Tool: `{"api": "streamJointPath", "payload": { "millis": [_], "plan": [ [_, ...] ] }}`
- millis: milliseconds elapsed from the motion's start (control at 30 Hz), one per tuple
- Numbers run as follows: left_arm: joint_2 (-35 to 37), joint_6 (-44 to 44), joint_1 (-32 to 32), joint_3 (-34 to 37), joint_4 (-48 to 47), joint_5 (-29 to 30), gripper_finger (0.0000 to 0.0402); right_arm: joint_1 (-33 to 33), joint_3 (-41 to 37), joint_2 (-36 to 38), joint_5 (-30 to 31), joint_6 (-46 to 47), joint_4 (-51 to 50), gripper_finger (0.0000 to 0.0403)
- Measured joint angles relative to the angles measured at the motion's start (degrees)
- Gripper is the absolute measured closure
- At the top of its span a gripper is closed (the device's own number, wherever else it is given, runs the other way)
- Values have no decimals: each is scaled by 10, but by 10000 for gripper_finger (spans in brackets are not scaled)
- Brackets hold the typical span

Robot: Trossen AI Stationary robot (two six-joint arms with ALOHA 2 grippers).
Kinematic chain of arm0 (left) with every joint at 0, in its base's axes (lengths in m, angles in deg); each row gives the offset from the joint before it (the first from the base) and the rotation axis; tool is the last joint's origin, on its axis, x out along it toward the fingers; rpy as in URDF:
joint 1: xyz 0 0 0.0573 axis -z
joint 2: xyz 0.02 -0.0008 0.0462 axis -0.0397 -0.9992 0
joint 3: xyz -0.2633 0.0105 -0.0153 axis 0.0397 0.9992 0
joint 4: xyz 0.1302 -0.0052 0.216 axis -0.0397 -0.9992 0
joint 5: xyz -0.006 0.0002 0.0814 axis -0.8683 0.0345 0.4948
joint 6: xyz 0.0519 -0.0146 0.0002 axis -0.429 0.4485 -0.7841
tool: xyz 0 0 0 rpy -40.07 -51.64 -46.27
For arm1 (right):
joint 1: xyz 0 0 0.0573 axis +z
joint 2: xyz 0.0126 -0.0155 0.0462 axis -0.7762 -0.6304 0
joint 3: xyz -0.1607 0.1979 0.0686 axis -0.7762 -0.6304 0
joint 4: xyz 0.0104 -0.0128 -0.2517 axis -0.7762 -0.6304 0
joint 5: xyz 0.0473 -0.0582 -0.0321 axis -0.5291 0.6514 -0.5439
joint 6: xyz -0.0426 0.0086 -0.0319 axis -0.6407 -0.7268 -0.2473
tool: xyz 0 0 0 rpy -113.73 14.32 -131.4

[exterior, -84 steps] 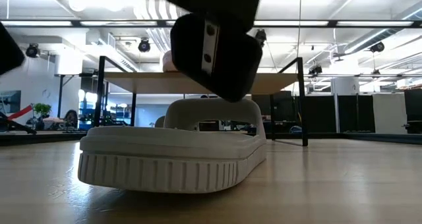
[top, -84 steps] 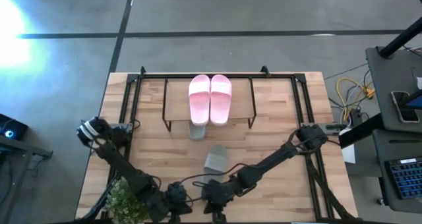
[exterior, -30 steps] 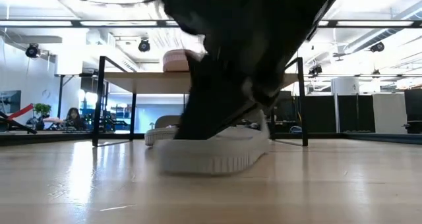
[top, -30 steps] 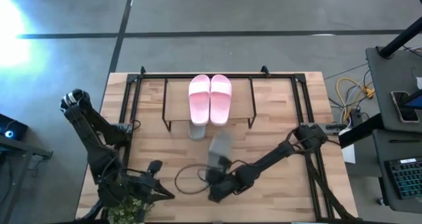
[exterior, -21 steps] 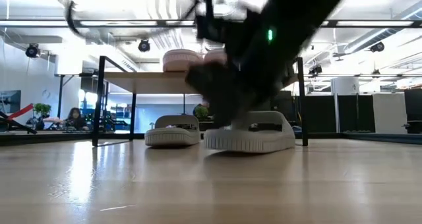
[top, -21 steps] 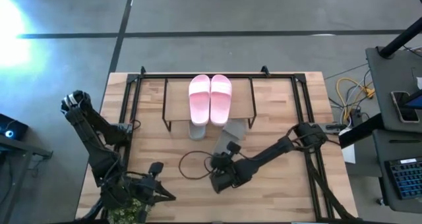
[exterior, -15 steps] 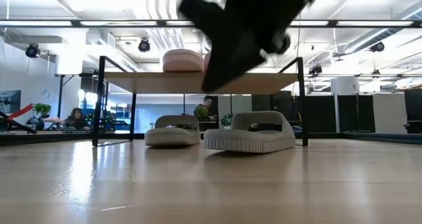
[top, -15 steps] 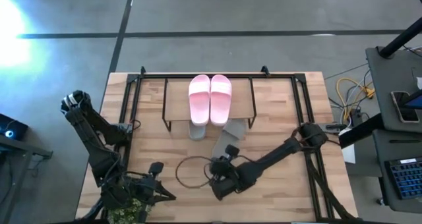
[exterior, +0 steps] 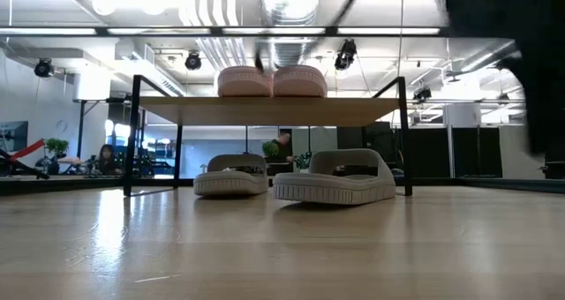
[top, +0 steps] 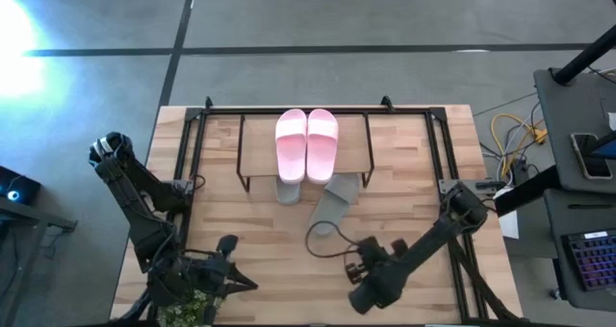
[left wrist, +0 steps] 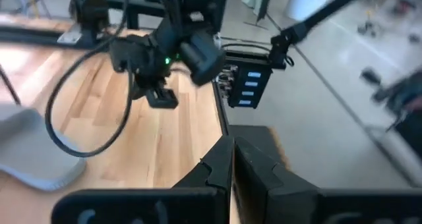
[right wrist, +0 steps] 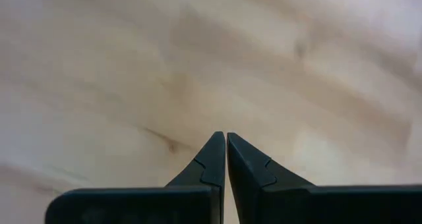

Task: Pick and place slides into the shelf
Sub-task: Move the gray slide under the shelf

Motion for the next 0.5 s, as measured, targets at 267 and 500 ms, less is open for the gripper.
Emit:
{"api": "streamJointPath", "payload": {
  "millis": [267,500],
  "plan": [
    [0,135,-5,2,1,8,401,-56,-144,43,28,81,228,394],
    [-5,154,1,5,1,14,401,-81,-288,134,127,212,244,394]
  ]
}}
